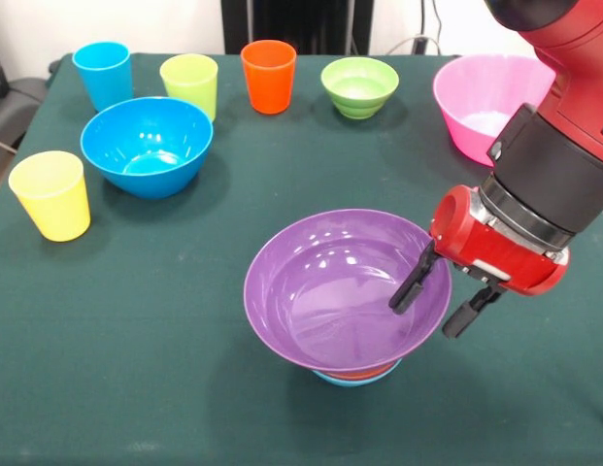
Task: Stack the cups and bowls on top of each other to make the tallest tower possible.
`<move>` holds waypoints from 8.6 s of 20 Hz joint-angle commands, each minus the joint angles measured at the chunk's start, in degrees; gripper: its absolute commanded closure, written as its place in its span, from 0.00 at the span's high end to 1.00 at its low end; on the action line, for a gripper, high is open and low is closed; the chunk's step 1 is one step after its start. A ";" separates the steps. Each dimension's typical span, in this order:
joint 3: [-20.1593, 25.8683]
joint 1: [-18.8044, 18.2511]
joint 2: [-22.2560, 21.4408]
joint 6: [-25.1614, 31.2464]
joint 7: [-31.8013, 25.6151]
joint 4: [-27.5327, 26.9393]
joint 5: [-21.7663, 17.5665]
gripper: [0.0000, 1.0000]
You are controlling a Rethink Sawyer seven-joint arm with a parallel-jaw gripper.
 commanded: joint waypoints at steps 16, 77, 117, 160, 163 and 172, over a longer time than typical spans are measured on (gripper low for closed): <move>4.47 2.06 -4.06 6.54 6.70 1.96 0.81 1.00; 8.20 5.50 -4.55 -10.68 12.79 18.83 2.59 1.00; 6.65 5.42 -6.93 -7.05 9.33 18.68 3.50 1.00; 8.87 2.76 -6.85 -10.86 6.07 18.84 2.24 1.00; 8.91 2.65 -6.48 -11.33 6.15 18.65 2.20 1.00; 9.48 2.13 -6.37 -12.64 5.57 18.77 2.00 1.00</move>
